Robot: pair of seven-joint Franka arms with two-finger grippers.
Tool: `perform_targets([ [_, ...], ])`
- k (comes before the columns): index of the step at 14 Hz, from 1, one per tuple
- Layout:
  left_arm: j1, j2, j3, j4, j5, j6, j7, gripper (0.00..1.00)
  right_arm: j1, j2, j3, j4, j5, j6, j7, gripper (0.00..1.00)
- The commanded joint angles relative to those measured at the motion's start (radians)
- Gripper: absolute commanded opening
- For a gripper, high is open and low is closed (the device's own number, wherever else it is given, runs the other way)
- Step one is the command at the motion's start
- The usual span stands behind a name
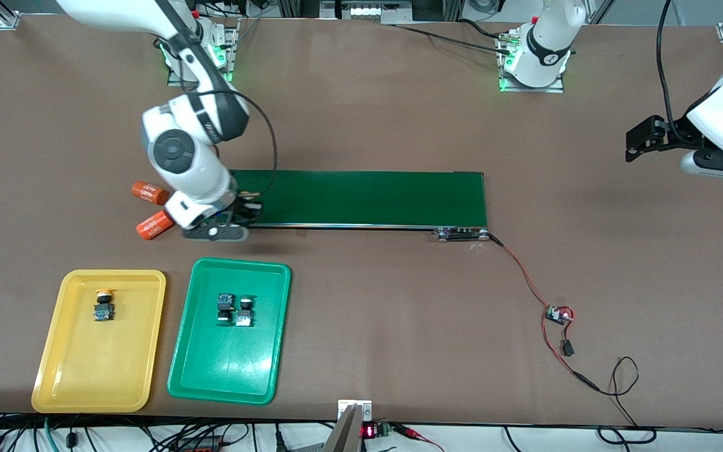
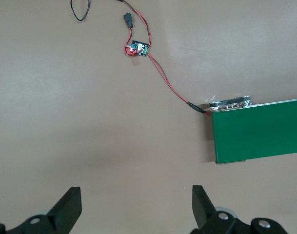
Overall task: Sort buttons by color to trays
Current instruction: 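Carry the orange button over the yellow tray with the right gripper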
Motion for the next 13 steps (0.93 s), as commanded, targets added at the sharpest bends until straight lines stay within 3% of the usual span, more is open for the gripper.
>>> perform_targets([
  [1, -0.005, 0.020, -0.001, 0.040, 0.024, -0.025, 0.013, 1.00, -0.043, 0.037, -0.039, 0.145, 0.009, -0.063, -0.129, 0.09],
  [6, -0.005, 0.020, -0.002, 0.040, 0.022, -0.025, 0.013, 1.00, -0.115, 0.205, -0.131, 0.250, -0.019, 0.025, -0.382, 0.09],
  [9, -0.005, 0.020, -0.001, 0.040, 0.022, -0.026, 0.011, 1.00, -0.143, 0.285, -0.165, 0.289, -0.036, 0.081, -0.419, 0.10],
  [13, -0.004, 0.018, 0.001, 0.040, 0.021, -0.029, 0.013, 1.00, -0.184, 0.382, -0.187, 0.319, -0.201, 0.215, -0.419, 0.10],
])
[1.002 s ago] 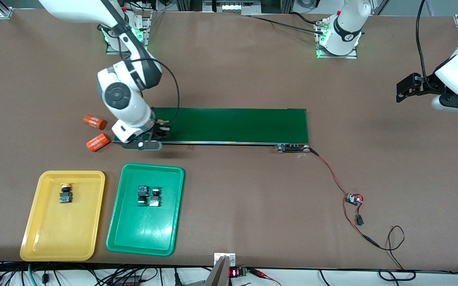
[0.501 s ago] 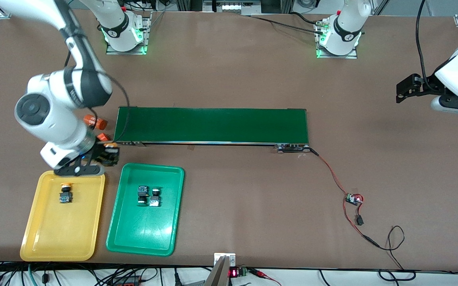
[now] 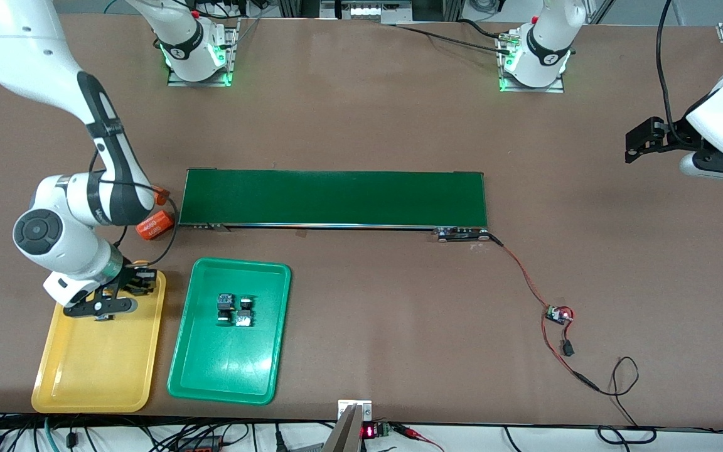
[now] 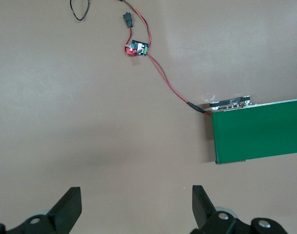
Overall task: Sort buttons by color to trays
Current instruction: 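Carry the orange button over the yellow tray with the right gripper, then release the orange button into the yellow tray with the right gripper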
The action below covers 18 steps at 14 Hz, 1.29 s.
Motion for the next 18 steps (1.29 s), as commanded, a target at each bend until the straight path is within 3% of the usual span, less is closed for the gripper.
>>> perform_targets([
  [1, -0.004, 0.014, 0.003, 0.036, 0.021, -0.028, 0.013, 1.00, -0.030, 0.067, -0.001, 0.039, -0.080, 0.092, -0.012, 0.10],
  [4, -0.004, 0.014, 0.000, 0.036, 0.021, -0.028, 0.010, 1.00, -0.052, 0.115, -0.009, 0.039, -0.091, 0.180, -0.009, 0.13],
  [6, -0.007, 0.014, 0.000, 0.038, 0.019, -0.025, 0.008, 1.00, -0.049, 0.117, -0.009, 0.039, -0.089, 0.184, -0.006, 0.33],
  [7, -0.010, 0.015, -0.003, 0.038, 0.020, -0.025, 0.008, 1.00, -0.049, 0.117, -0.009, 0.039, -0.088, 0.184, -0.003, 0.61],
  [8, -0.008, 0.015, -0.005, 0.038, 0.021, -0.025, 0.010, 1.00, -0.049, 0.117, -0.009, 0.039, -0.086, 0.184, 0.003, 0.82],
  [9, -0.007, 0.015, -0.005, 0.038, 0.017, -0.025, 0.011, 1.00, -0.047, 0.114, -0.009, 0.038, -0.083, 0.184, 0.008, 0.95],
  [10, -0.007, 0.014, -0.005, 0.037, 0.014, -0.026, 0.010, 1.00, -0.047, 0.100, -0.007, 0.032, -0.073, 0.181, 0.000, 1.00],
  [13, -0.005, 0.015, -0.004, 0.038, 0.021, -0.023, 0.011, 1.00, -0.003, -0.003, -0.006, -0.014, -0.069, 0.104, 0.016, 1.00],
  [16, -0.004, 0.015, -0.002, 0.047, 0.021, -0.025, 0.011, 1.00, 0.026, -0.133, 0.007, -0.017, -0.060, -0.120, 0.078, 1.00],
  [18, -0.004, 0.015, -0.002, 0.047, 0.021, -0.025, 0.011, 1.00, 0.026, -0.228, 0.007, -0.014, 0.054, -0.260, 0.071, 1.00],
])
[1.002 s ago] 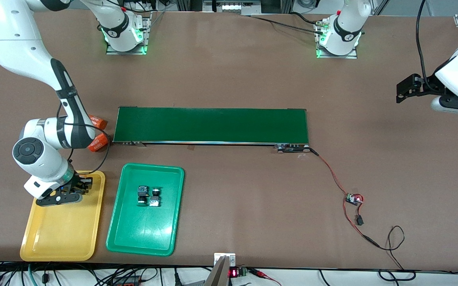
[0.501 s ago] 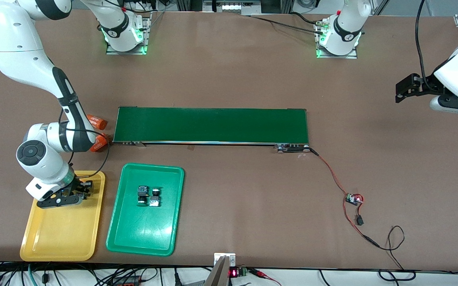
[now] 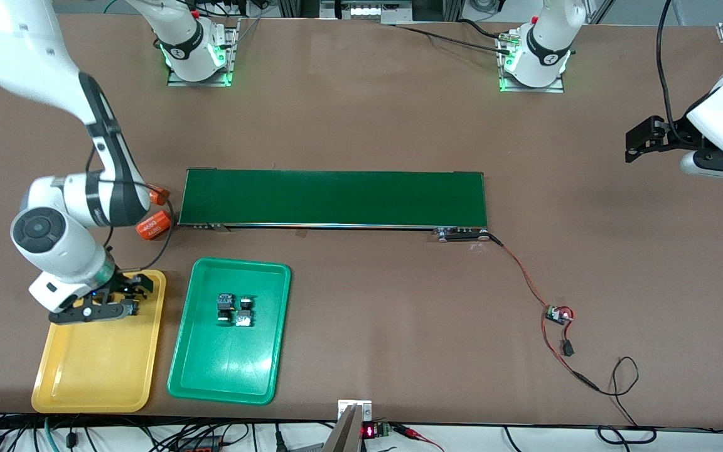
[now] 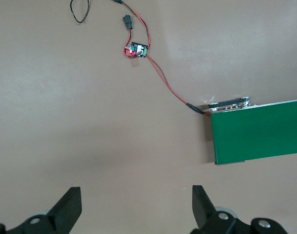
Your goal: Sort buttons by color to trays
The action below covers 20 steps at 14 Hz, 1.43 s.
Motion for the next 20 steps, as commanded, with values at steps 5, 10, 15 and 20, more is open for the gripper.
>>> perform_targets([
  [5, -0.005, 0.014, -0.003, 0.037, 0.021, -0.023, 0.008, 1.00, -0.006, -0.331, 0.003, -0.044, 0.133, -0.381, 0.003, 1.00],
  [10, -0.005, 0.014, -0.001, 0.039, 0.021, -0.021, 0.010, 1.00, -0.019, -0.486, 0.000, -0.047, 0.142, -0.577, -0.008, 1.00],
  [15, -0.003, 0.016, 0.001, 0.036, 0.017, -0.023, 0.008, 1.00, -0.056, -0.575, -0.002, -0.079, 0.172, -0.661, -0.094, 1.00],
  [20, -0.005, 0.016, 0.001, 0.037, 0.021, -0.018, 0.010, 1.00, -0.036, -0.587, 0.001, -0.058, 0.183, -0.756, -0.080, 1.00],
])
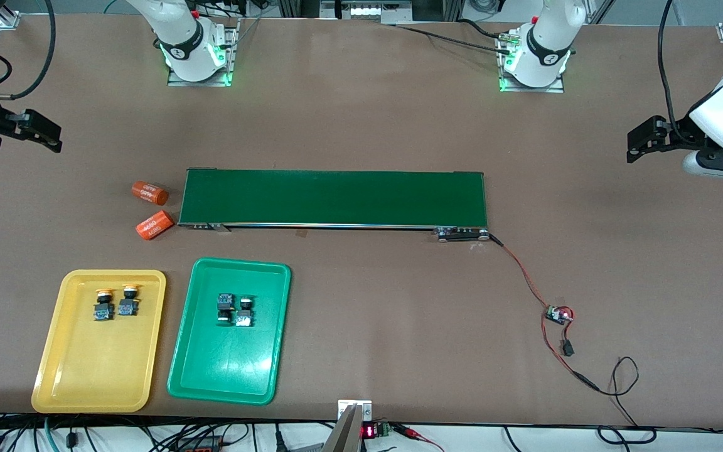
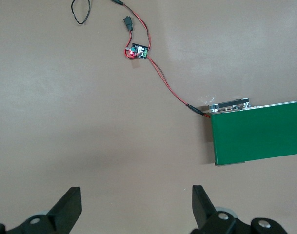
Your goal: Sort buttons by color to trays
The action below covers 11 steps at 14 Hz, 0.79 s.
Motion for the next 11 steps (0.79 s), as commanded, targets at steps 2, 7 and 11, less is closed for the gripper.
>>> perform_targets([
  [2, -0.005, 0.014, -0.003, 0.032, 0.021, -0.018, 0.010, 1.00, -0.005, -0.016, -0.008, -0.005, 0.026, -0.043, 0.000, 1.00],
  [7, -0.005, 0.014, 0.000, 0.032, 0.020, -0.018, 0.008, 1.00, 0.002, 0.008, -0.049, -0.002, 0.052, -0.046, -0.001, 1.00],
  [11, -0.005, 0.014, -0.002, 0.032, 0.021, -0.018, 0.010, 1.00, -0.004, 0.008, -0.060, -0.006, 0.053, -0.049, -0.003, 1.00],
])
